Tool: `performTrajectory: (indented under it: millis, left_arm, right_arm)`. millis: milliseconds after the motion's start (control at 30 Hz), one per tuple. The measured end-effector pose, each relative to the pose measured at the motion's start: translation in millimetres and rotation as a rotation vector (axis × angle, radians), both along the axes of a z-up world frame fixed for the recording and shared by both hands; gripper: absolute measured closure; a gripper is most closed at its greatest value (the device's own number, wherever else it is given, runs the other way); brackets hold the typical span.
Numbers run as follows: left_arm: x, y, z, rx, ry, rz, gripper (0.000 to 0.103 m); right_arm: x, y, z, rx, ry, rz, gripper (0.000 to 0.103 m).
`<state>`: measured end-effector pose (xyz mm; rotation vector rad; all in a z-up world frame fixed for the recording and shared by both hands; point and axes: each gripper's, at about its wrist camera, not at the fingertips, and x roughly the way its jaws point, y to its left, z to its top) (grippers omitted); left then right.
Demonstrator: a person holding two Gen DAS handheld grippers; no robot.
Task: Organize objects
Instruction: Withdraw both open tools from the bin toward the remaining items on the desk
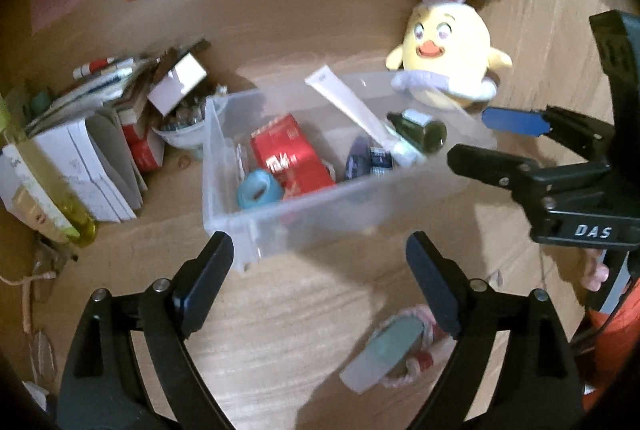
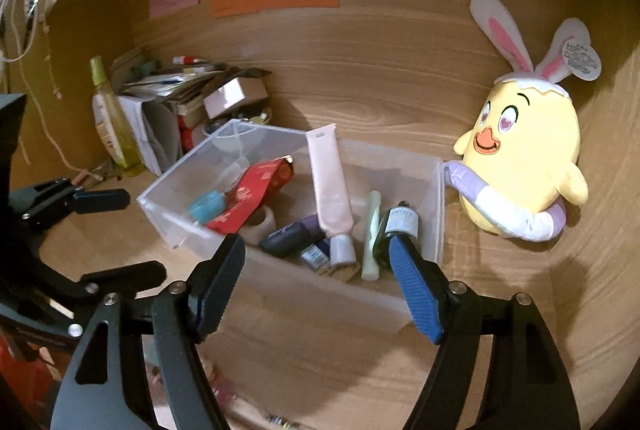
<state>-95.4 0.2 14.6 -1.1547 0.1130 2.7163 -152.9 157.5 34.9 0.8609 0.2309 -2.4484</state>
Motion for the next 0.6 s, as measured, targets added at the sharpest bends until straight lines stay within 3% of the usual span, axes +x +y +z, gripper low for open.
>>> performTrajectory:
  millis: [367, 600]
  left_arm:
    - [31.9, 3.4, -31.4, -0.016, -0.058, -0.023, 0.015]
    - [40.5, 3.4, -44.3, -0.011, -0.102, -0.045, 0.043]
  right_arm:
    - [40.9, 9.8, -29.9, 0.008, -0.073, 0.025, 0.031]
    - [50.8, 9.4, -56.1, 0.016, -0.165, 0.036, 0.031]
